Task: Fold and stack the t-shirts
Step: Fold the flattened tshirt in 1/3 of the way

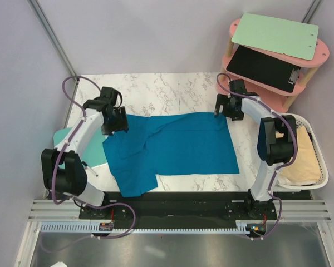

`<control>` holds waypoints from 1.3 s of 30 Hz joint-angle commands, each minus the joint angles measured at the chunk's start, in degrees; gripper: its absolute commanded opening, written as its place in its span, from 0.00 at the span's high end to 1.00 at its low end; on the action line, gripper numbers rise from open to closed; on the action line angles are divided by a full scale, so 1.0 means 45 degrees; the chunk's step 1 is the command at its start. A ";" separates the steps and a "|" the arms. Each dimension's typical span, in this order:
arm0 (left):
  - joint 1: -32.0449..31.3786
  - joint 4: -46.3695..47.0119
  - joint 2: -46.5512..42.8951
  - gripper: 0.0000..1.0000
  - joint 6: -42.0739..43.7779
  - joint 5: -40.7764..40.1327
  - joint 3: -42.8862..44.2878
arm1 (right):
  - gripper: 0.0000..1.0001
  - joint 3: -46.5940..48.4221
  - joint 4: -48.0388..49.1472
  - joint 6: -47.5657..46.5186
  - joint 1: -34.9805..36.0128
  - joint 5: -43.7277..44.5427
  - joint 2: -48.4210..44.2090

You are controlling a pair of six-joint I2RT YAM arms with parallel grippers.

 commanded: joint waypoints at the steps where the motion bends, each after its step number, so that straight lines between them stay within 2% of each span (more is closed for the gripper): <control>1: 0.0015 0.1129 0.2190 0.72 0.0456 -0.0238 0.1670 | 0.15 -0.0116 0.0808 -0.0250 0.0141 -0.0268 -0.1286; 2: 0.0015 0.1111 0.2585 0.98 0.0457 -0.0199 0.1982 | 0.38 -0.0136 0.0966 -0.0309 0.0238 -0.0407 -0.1346; 3: 0.0015 0.1073 0.2937 0.98 0.0495 -0.0063 0.2604 | 0.99 -0.0136 0.1006 -0.0329 0.0471 -0.0447 -0.1366; 8: -0.0004 0.1072 0.5008 0.98 0.0242 0.0661 0.3897 | 1.00 0.0272 0.0637 -0.0583 0.1837 0.0002 -0.0899; 12: 0.0015 0.1034 0.6180 0.98 0.0145 0.0817 0.4387 | 1.00 0.0897 0.0012 -0.0564 0.2504 0.0490 0.0387; 19: -0.0043 0.1072 0.7353 0.98 0.0105 0.0583 0.4992 | 1.00 0.1503 -0.0165 -0.0407 0.2622 0.1192 0.1855; 28: -0.0043 0.0663 0.9344 0.98 -0.0227 0.0622 0.6846 | 1.00 0.3006 -0.0498 -0.0368 0.2622 0.2228 0.3710; 31: -0.0043 0.0274 1.0143 0.98 -0.0305 0.0330 0.7939 | 1.00 0.3846 -0.0615 -0.0387 0.2602 0.2462 0.4453; 34: -0.0024 -0.0719 1.1545 0.98 -0.0208 0.0056 1.0045 | 1.00 0.4724 -0.0829 -0.0368 0.2583 0.2540 0.5195; 35: -0.0024 -0.1053 1.1921 0.98 -0.0111 0.0017 1.1444 | 1.00 0.5094 -0.0965 -0.0368 0.2583 0.2560 0.5467; 38: -0.0024 -0.1876 1.3306 0.98 -0.0051 -0.0081 1.3811 | 1.00 0.5564 -0.0966 -0.0387 0.2544 0.2949 0.5762; 39: -0.0024 -0.1935 1.3447 0.98 -0.0032 -0.0139 1.4150 | 1.00 0.5625 -0.0947 -0.0407 0.2563 0.3106 0.5763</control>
